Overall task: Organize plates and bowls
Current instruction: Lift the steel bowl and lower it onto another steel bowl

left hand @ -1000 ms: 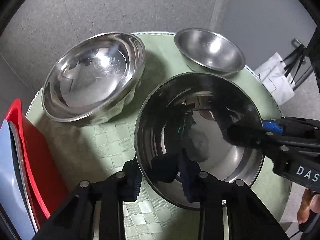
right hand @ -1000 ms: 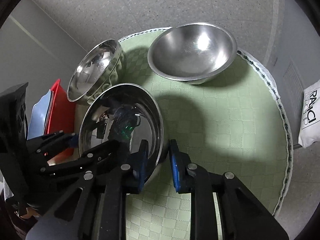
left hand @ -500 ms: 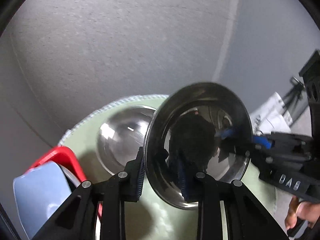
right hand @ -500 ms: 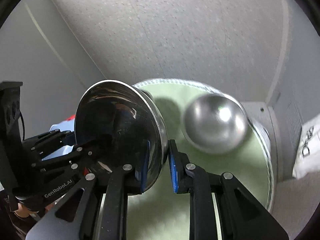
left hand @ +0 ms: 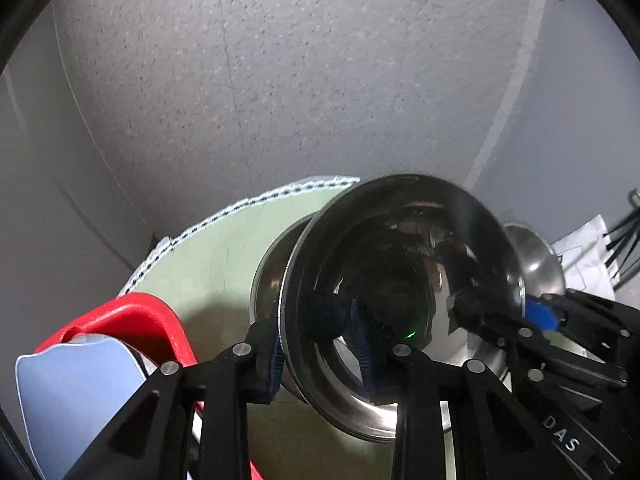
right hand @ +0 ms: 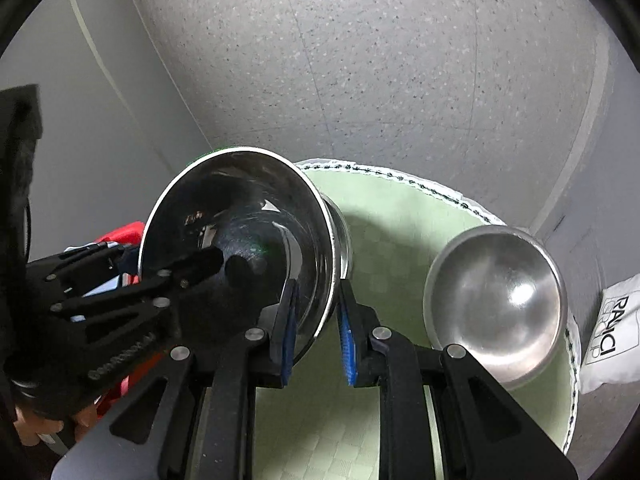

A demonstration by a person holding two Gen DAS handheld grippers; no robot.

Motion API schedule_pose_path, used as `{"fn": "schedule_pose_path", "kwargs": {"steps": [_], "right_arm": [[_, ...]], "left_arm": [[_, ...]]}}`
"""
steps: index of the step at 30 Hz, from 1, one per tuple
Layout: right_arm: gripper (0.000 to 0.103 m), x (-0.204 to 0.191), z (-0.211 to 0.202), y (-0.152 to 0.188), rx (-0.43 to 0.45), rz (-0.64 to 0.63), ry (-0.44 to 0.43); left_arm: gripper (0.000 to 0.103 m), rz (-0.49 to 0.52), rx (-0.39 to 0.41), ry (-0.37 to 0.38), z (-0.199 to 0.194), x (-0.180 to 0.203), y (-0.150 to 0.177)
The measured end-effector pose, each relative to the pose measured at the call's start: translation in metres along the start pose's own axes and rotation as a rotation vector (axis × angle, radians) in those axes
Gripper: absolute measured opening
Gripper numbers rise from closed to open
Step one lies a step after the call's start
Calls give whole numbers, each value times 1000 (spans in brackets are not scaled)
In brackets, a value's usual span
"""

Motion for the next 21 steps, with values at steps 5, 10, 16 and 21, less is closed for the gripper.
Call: {"fn": "schedule_pose_path", "kwargs": {"steps": [5,10,16,21], "right_arm": [[28,1,15,-4,4,1,22],[36,5,20,-4,9,14,13],[51,11,20,0,14,47,2],[64,21,8,1,38,75,-20]], "left_arm": [[28,-10,-45,10,13,7,-3],[30,-21,-62,8,23,4,-7],[47,-53,-50,7,21,-5,-8],[59,-59,-19,29,7,-7,-7]]}}
Point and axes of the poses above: each gripper's, at about its wrist camera, not at the fingertips, and z roughly the way its jaws point, x to its right, y to its underside, the point moved 7 cm from there along z, roughly the way its jaws point, and after that the axes turned 12 degrees about -x, right-handed, at the moved point
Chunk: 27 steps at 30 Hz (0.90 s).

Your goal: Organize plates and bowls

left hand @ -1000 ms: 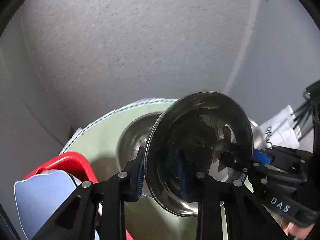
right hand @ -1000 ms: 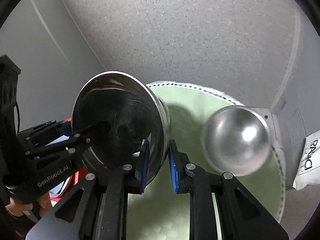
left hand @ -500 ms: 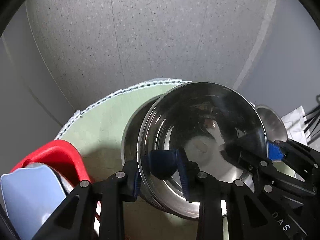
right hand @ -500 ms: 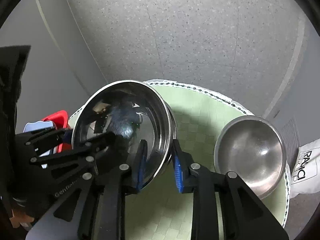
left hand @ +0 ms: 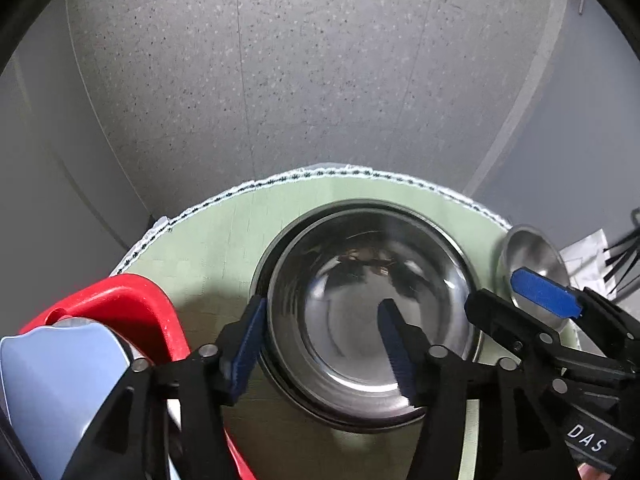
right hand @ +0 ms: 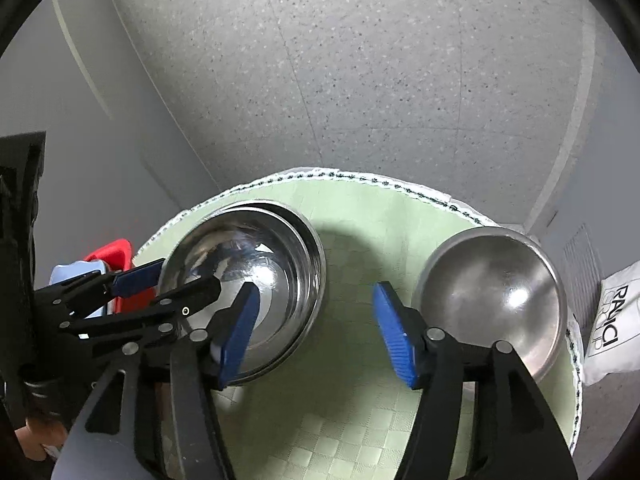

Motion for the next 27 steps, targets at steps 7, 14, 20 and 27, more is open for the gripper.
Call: {"fn": "schedule_pose_path", "kwargs": {"steps": [7,14,20,27], "right_arm": [[77,20,-43,2,92,47,-25],[91,58,-94,11,193,109,3],[92,105,-116,23,225,193,58],[92,157,-90,33,174,296,41]], "left_arm": [[88,28,94,17,-40,14,4],[99,118,196,33,-81,54,11],[101,200,180,57,-73,94,15],[101,259,123,27,-39,131,7]]}}
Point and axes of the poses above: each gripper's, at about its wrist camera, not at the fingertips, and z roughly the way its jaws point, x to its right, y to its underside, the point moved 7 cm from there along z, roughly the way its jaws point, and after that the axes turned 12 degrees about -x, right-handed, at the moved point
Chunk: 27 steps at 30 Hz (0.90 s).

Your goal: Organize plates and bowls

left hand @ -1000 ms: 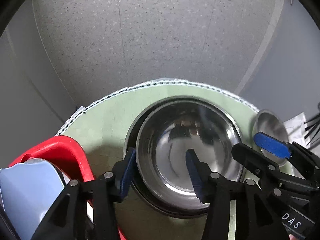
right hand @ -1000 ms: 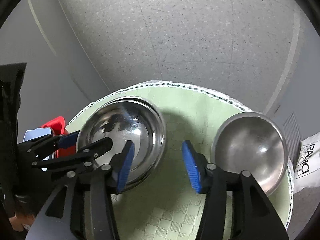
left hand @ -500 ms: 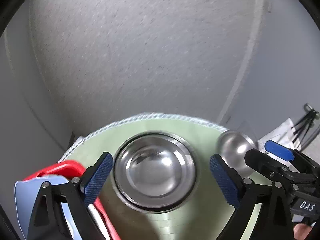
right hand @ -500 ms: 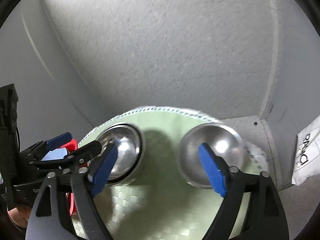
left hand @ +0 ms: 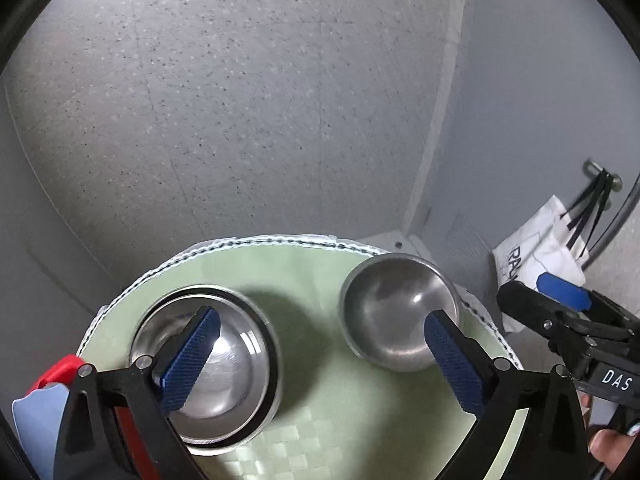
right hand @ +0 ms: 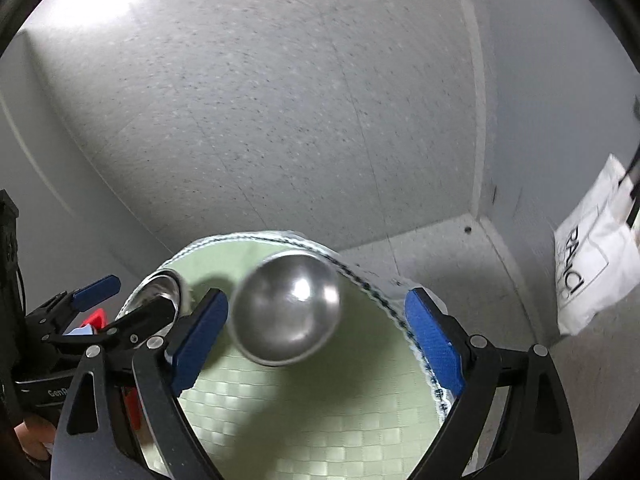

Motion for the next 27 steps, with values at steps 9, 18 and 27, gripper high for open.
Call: {"fn": "schedule_pose_path", "kwargs": {"steps": [9,18,27], "right_arm": [[90,28,53,-1,-93,50,-36],[45,28,97,7,-189,63,-131],[14,13,96,10,-194,55,-163]], "left_arm": [[93,62,-106,-56,70,18,-31],[73,116,-178,-77,128,39,-44],[19,142,-183,-6,145,45,-52]]}}
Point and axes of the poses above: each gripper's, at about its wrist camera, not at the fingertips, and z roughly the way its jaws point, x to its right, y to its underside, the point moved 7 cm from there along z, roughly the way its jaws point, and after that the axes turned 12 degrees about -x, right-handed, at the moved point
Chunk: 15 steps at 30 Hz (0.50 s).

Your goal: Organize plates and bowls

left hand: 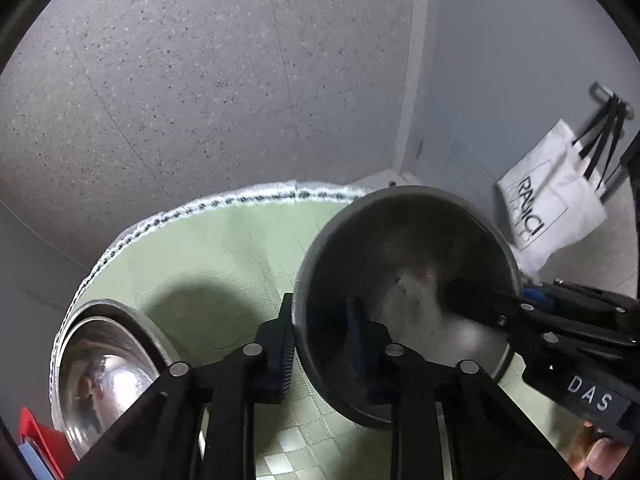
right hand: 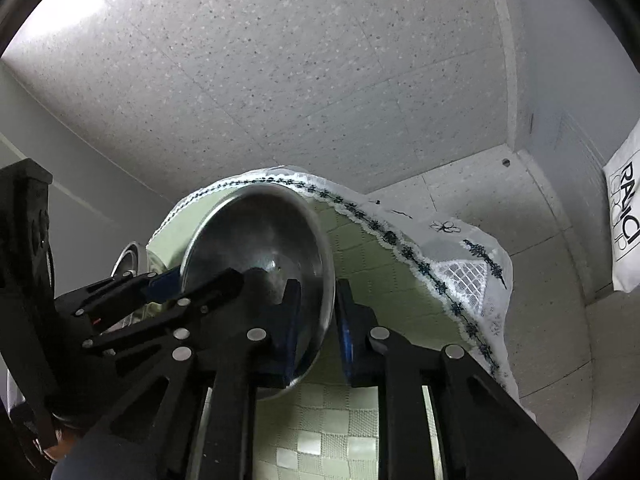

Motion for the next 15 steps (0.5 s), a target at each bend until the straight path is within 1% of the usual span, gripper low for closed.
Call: {"fn": "schedule_pose_path", "kwargs": {"steps": [4,9,12,15], "right_arm": [[14,-14,-25,5,33,-19,4],[14,-52,-61,10,102,-76,9],[14,-79,-70,12,120,-113,4],[14,-105,-66,14,116,-141,-5]], "left_arm": [[18,-25,60,19,-25,-6,-4],[18,-67,144,47,-66,-27,1],[18,-92,182,46,-87,-45,10],[18,-123,202,40,-105,-65,25]]}}
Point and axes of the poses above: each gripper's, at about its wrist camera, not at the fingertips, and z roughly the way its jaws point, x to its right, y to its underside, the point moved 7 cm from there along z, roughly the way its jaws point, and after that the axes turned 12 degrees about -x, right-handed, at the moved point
